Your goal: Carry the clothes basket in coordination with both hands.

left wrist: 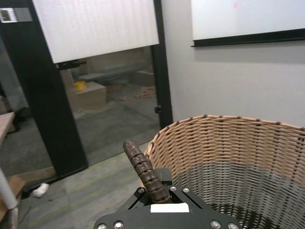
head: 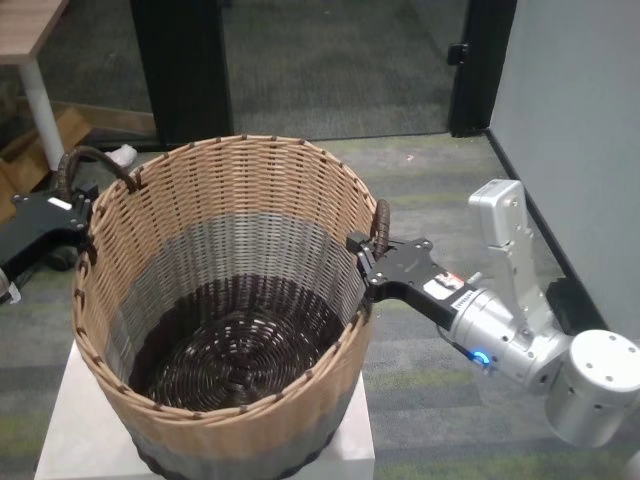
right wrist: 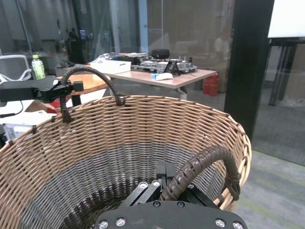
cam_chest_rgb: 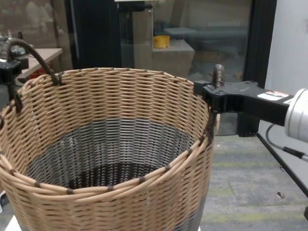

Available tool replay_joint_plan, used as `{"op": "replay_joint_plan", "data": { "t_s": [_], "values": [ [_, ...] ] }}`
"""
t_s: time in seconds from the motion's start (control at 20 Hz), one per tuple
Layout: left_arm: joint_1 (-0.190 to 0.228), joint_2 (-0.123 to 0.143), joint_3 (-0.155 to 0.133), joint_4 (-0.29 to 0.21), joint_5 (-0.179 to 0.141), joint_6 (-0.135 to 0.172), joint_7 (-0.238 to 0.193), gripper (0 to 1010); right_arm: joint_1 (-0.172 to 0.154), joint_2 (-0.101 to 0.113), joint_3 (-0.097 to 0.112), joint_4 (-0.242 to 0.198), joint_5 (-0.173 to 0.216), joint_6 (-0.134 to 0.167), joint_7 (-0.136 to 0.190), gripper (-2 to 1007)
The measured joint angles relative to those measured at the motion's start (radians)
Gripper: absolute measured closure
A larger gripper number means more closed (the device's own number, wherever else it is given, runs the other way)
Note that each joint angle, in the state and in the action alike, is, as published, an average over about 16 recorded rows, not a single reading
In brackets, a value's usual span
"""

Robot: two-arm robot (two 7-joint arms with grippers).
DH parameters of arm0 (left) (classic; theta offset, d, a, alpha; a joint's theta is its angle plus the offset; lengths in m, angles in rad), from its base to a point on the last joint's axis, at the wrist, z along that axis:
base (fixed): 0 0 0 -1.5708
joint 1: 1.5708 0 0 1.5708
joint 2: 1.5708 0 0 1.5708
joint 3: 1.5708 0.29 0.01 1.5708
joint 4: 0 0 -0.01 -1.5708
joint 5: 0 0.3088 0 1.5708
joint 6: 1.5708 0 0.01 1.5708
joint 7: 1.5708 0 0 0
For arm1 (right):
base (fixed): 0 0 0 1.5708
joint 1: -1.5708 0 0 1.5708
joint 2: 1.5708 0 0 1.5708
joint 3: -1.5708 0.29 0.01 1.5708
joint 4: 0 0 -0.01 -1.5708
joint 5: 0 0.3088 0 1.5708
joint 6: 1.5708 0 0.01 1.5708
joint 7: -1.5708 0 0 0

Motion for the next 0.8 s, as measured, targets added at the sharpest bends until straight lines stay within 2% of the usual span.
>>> {"op": "replay_joint_plan", "data": {
  "t_s": [0.45,0.8],
  "values": [
    [0.001,-0.011,-0.020,0.031,0.036,-0.020,0.015,1009,0.036,-0.075,-0.008,0.113,-0.031,-0.034,0.004,1001],
    [0.004,-0.021,-0.035,0.055,0.064,-0.029,0.029,1009,0.060,-0.128,-0.009,0.191,-0.055,-0.048,-0.005,1001]
  ]
}}
